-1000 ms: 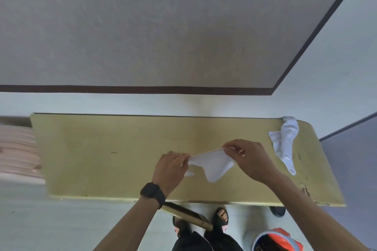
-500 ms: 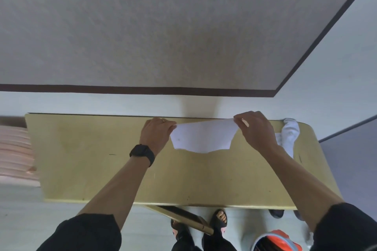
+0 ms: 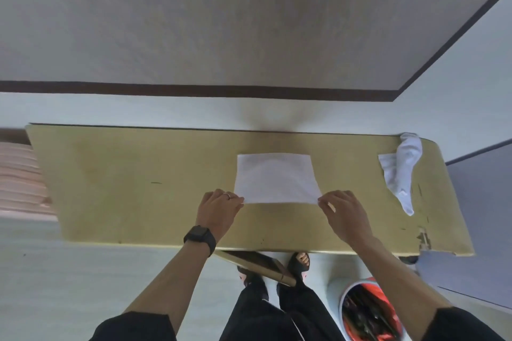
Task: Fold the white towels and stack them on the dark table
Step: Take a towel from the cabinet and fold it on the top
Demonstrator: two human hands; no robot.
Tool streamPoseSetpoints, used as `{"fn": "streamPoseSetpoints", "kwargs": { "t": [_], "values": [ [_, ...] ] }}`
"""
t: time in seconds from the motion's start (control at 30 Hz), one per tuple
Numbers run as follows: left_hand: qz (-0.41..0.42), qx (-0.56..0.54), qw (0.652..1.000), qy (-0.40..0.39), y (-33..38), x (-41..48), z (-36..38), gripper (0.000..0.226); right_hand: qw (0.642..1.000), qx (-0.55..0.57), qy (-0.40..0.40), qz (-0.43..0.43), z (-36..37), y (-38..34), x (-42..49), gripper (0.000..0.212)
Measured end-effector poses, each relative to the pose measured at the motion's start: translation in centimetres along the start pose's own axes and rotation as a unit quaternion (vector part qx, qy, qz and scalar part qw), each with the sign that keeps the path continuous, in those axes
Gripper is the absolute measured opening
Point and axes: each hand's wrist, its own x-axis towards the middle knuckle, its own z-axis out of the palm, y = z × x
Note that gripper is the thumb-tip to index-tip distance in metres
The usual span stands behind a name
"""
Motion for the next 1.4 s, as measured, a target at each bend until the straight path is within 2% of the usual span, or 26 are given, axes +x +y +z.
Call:
{"fn": "streamPoseSetpoints", "kwargs": {
  "t": [0.2,0.37,0.43,0.53,0.7,0.77,0.97,1.2,1.4],
  "values": [
    [0.009,0.007,0.993,-0.116,-0.1,-6.4,4.5,0.024,0.983,-0.029,-0.172,0.049,4.7,0.6,-5.4,0.022],
    [0.019,0.001,0.983,-0.184,-1.4,-7.1,5.7,0.006,0.975,-0.021,-0.207,0.074,5.6,0.1,-6.0,0.021],
    [-0.009,-0.035,0.988,-0.152,-1.9,-5.7,5.3,0.009,0.977,0.004,-0.19,0.093,5.7,-0.1,-4.6,0.021],
    [-0.092,-0.175,0.963,-0.182,-2.2,-2.4,3.9,0.027,0.974,0.088,-0.142,0.154,5.8,-0.3,-2.0,0.018],
    [-0.221,-0.314,0.916,-0.117,-3.2,3.0,5.5,0.015,0.935,0.233,-0.063,0.261,7.1,0.2,2.9,0.014],
    [-0.25,-0.329,0.904,-0.108,-3.4,4.7,6.4,0.014,0.923,0.261,-0.028,0.281,8.0,0.5,4.2,0.015],
    [-0.293,-0.345,0.885,-0.103,-4.3,5.7,9.3,0.017,0.912,0.276,0.007,0.302,10.8,1.0,5.6,0.017],
    [-0.282,-0.325,0.899,-0.081,-4.3,6.5,10.1,0.017,0.917,0.268,0.041,0.292,11.7,0.9,5.5,0.01],
    [-0.278,-0.313,0.904,-0.086,-4.2,7.7,10.2,0.017,0.93,0.249,0.043,0.269,11.9,1.1,5.4,0.015]
  ]
}}
